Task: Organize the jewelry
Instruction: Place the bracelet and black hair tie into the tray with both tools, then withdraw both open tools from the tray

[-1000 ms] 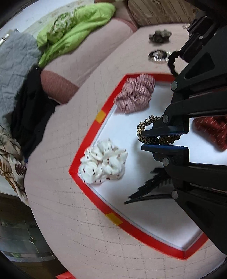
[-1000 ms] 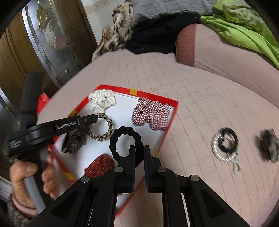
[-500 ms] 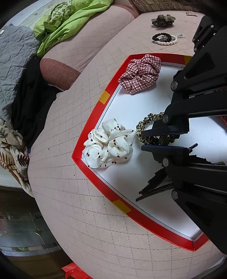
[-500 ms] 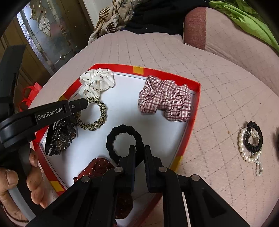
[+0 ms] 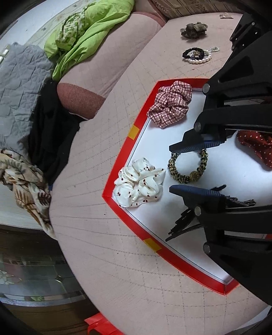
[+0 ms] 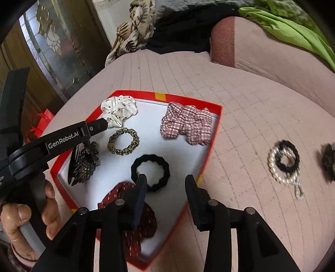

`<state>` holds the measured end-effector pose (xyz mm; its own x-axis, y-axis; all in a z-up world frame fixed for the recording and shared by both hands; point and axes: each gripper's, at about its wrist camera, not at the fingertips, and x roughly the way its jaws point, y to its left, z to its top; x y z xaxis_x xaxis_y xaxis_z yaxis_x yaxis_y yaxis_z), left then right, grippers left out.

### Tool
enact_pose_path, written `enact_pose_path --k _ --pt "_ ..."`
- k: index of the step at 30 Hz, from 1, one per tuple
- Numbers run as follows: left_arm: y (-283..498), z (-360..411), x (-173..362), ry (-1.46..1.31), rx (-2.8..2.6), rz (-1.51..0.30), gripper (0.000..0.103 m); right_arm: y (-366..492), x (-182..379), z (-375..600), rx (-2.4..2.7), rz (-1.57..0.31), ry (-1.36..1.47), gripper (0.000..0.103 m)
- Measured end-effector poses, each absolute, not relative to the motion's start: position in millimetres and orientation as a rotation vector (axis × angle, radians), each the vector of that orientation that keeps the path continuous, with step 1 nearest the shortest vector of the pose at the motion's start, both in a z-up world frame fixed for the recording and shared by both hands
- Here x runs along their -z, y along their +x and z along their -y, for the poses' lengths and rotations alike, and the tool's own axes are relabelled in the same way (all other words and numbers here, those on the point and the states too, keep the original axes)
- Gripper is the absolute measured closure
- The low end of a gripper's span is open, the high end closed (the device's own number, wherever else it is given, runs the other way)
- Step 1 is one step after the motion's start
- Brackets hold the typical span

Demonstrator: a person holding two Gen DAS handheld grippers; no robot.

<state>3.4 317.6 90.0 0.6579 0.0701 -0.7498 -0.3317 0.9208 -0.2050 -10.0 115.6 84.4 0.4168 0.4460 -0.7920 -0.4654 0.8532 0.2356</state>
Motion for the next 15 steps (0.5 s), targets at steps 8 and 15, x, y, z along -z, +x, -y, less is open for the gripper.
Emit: enact_pose_path --k 8,15 --pt "-14 -294 -97 -0.257 -0.239 -0.803 0.072 -33 -90 -72 -0.528 -0.992 0.035 0.061" --pt "-23 -274 -107 -0.191 -0.242 -0.769 0.071 -52 -92 -27 -0.454 -0.953 0.019 0.061"
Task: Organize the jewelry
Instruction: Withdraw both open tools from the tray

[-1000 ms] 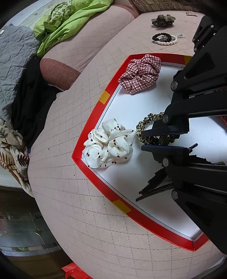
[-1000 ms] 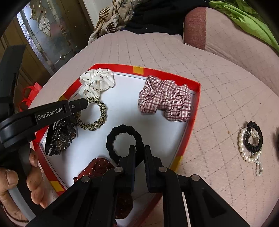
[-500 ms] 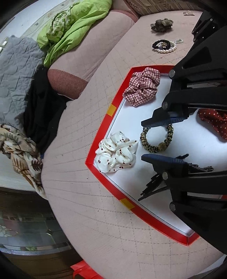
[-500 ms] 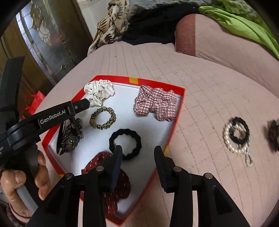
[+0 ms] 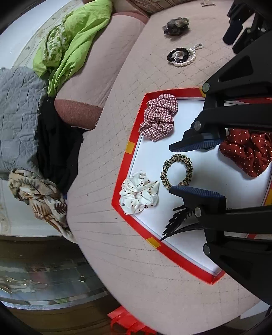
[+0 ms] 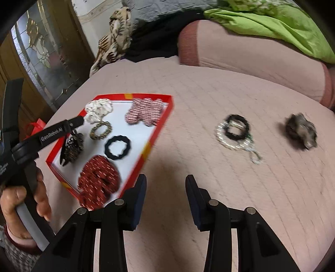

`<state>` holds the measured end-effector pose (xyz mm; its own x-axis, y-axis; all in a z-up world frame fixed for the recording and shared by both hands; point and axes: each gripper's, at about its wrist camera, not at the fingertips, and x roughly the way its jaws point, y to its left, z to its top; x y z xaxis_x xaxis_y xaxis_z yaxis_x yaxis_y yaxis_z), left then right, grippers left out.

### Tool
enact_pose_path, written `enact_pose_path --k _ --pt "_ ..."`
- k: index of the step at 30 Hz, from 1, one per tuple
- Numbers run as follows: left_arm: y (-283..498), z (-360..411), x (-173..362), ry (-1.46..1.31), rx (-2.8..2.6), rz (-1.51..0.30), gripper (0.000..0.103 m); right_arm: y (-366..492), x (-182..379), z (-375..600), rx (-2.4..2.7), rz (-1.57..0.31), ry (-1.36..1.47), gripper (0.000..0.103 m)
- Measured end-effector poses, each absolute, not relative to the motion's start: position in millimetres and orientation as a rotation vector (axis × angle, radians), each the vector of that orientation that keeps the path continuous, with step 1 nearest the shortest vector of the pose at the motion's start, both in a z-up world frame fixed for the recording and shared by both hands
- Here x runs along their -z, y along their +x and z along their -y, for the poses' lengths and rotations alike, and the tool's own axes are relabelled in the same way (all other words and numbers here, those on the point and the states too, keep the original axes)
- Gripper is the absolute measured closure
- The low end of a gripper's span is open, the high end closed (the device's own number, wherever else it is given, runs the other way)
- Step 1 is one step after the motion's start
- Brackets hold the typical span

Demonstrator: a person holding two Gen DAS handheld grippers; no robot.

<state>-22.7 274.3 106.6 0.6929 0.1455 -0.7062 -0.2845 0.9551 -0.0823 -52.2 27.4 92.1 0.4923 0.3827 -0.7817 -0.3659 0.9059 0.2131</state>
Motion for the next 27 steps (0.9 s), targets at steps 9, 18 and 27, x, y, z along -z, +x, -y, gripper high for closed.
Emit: enact_pose_path --k 9,18,27 --pt "-48 -225 -122 -0.058 -0.219 -0.717 0.066 -80 -86 47 -0.334 -0.934 0.050 0.060" --pt "-88 -163 -135 0.038 -0.152 -0.714 0.055 -109 -92 103 -0.272 -0.884 0.087 0.054" --pt "-122 -104 -145 0.076 -0.066 -0.741 0.049 -128 -93 139 -0.235 -0.850 0.133 0.053"
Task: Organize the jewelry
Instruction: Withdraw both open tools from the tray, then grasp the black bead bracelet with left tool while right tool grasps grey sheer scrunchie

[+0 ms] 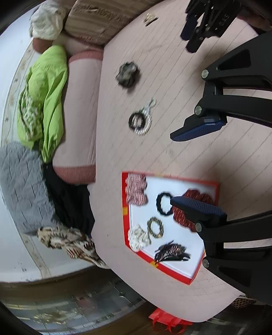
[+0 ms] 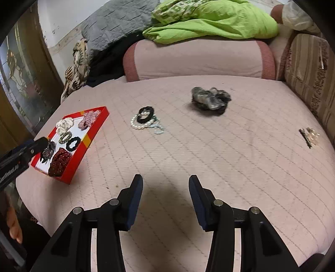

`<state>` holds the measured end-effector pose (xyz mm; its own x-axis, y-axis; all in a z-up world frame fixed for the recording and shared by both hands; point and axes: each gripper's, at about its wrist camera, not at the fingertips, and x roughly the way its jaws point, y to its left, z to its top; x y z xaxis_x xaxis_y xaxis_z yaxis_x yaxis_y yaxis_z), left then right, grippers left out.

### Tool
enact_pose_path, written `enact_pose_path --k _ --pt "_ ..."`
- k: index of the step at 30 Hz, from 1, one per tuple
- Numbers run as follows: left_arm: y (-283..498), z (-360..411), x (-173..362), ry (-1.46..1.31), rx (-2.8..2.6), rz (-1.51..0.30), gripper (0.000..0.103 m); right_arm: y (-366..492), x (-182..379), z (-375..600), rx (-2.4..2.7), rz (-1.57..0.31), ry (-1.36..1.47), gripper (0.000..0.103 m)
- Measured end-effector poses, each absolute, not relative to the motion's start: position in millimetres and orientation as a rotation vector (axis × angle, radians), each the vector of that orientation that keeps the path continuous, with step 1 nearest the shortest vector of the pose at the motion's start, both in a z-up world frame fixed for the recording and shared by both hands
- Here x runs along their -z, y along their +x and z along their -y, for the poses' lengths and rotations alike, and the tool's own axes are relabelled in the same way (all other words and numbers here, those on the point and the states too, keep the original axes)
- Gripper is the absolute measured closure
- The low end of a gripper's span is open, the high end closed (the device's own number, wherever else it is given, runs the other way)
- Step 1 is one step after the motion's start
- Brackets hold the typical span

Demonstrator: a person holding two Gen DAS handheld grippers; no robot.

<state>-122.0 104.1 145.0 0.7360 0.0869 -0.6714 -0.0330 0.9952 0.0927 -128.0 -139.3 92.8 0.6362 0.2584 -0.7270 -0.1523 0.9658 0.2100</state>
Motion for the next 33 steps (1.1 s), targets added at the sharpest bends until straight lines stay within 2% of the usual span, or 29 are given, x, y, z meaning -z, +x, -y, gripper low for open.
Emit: enact_pose_path --k 10,19,28,33 --pt "-128 -62 -139 0.154 -0.024 -0.789 0.049 -136 -95 180 -0.188 -0.836 0.177 0.053" --pt "-110 -64 -123 0.159 -0.036 -0.849 0.049 -126 -84 207 -0.139 -0.850 0.179 0.051" --pt "-45 -101 -126 0.034 -0.041 -0.882 0.049 -113 -64 209 -0.139 -0.884 0.178 0.051" --pt "-3 -95 -115 -0.045 0.026 -0.932 0.049 -98 -58 210 -0.142 -0.893 0.169 0.051"
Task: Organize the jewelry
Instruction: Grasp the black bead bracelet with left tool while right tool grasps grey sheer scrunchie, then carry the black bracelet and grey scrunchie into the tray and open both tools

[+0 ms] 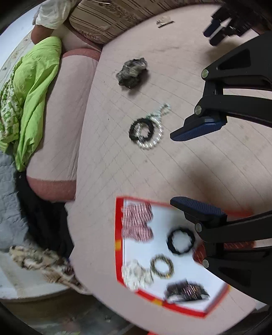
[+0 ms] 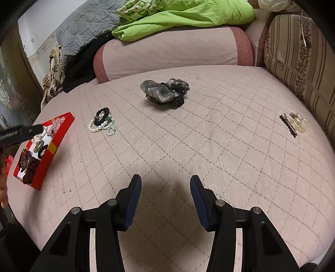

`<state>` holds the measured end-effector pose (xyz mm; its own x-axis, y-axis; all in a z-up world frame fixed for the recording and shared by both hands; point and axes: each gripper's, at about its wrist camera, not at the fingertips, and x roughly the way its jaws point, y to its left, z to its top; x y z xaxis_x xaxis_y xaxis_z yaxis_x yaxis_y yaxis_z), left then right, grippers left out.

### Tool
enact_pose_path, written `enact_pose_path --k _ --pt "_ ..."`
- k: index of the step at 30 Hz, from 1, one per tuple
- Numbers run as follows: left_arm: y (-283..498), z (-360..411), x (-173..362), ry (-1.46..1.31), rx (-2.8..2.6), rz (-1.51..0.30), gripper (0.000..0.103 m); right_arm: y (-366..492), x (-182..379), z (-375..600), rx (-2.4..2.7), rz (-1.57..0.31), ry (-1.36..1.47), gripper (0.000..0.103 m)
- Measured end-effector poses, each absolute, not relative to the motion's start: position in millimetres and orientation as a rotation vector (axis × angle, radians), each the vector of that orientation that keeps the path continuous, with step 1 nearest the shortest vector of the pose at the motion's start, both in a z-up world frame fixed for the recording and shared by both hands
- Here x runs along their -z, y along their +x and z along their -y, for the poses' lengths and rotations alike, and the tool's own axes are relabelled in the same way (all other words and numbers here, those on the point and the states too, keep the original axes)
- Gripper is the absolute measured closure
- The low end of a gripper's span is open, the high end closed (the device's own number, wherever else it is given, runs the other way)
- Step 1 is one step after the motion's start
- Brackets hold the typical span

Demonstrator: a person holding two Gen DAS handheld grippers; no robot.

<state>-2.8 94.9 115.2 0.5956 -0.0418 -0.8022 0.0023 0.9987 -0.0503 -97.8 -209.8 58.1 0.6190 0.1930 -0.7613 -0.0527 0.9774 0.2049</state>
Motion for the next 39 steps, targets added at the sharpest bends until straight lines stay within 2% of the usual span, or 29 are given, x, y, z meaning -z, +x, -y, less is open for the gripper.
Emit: enact_pose_path --k 13,23,24,25,27,30,34,36,37,39 --pt "121 -49 -51 -0.023 0.123 -1.046 0.049 -60 -34 216 -0.179 -0.914 0.214 0.051" --pt "155 -44 -33 -0.051 0.251 -1.083 0.049 23 -55 228 -0.167 -0.843 0.286 0.049" --pt "156 -41 -32 -0.046 0.276 -1.089 0.051 32 -56 229 -0.162 -0.836 0.294 0.047" --pt "157 -38 -31 -0.041 0.291 -1.095 0.057 42 -58 228 -0.158 -0.833 0.303 0.043" --pt "159 -33 -30 -0.029 0.315 -1.106 0.065 59 -57 228 -0.149 -0.835 0.324 0.041" --pt "162 -29 -28 -0.050 0.356 -1.128 0.095 82 -51 227 -0.128 -0.854 0.348 0.040" --pt "161 -27 -30 -0.082 0.373 -1.131 0.097 99 -38 222 -0.112 -0.898 0.341 0.041" --pt "158 -26 -35 -0.095 0.385 -1.124 0.097 104 -32 219 -0.118 -0.927 0.327 0.074" --pt "156 -24 -38 -0.108 0.396 -1.120 0.097 104 -30 219 -0.123 -0.942 0.323 0.083" --pt "150 -23 -47 -0.150 0.445 -1.115 0.097 100 -30 221 -0.132 -0.941 0.328 0.084"
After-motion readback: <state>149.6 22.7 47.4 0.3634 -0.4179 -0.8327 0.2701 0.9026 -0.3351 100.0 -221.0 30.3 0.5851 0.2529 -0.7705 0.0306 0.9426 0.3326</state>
